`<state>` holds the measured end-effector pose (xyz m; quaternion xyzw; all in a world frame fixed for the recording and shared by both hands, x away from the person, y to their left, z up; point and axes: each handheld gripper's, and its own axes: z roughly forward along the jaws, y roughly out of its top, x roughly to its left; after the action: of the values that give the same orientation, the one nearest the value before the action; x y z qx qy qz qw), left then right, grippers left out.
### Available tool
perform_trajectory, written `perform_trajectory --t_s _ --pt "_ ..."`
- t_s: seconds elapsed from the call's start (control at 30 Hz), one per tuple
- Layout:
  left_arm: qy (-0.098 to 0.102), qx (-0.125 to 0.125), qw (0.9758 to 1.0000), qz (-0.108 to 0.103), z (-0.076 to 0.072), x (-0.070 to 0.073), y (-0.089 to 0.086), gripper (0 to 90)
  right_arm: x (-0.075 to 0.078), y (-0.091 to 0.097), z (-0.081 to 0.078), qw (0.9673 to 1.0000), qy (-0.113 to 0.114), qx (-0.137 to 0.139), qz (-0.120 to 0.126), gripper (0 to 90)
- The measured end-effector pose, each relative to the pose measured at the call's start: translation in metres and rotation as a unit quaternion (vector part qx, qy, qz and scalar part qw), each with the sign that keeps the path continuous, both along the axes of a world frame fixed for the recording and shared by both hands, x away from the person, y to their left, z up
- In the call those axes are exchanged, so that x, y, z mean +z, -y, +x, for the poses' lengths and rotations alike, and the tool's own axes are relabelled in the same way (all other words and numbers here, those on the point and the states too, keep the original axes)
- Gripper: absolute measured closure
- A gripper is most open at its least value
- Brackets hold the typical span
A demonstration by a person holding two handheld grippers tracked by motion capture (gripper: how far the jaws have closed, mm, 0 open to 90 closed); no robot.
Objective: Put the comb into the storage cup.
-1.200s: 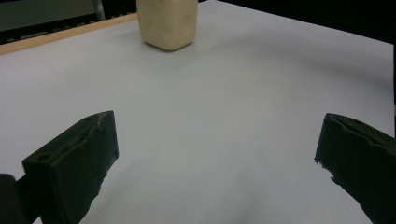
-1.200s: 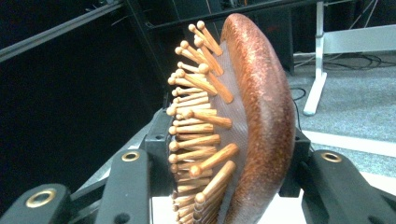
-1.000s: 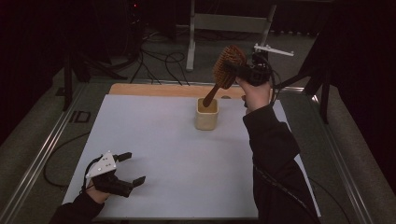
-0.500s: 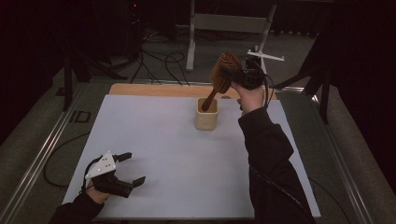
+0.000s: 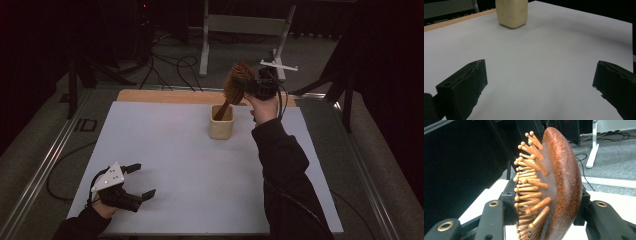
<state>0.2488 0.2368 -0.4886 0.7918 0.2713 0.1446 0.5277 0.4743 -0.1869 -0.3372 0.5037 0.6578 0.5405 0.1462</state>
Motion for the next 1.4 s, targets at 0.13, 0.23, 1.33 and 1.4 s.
perform_trajectory --t_s 0.13,0.23,1.33,1.4 --pt "0.000 0.000 1.0000 0.001 0.000 0.000 0.000 0.0 -0.004 -0.001 0.001 1.0000 -0.003 0.002 -0.002 52.0" --pt "0.000 -0.001 1.0000 0.000 0.000 0.000 0.000 0.0 -0.008 0.000 0.001 1.0000 -0.005 0.003 0.001 52.0" --pt "-0.002 -0.003 1.0000 -0.002 0.000 -0.001 0.000 0.0 -0.043 -0.003 0.004 0.9994 -0.027 0.020 0.010 51.6" --pt "-0.001 -0.003 1.0000 -0.002 0.000 -0.001 0.000 0.0 -0.045 -0.003 0.004 0.9993 -0.030 0.019 0.011 51.6"
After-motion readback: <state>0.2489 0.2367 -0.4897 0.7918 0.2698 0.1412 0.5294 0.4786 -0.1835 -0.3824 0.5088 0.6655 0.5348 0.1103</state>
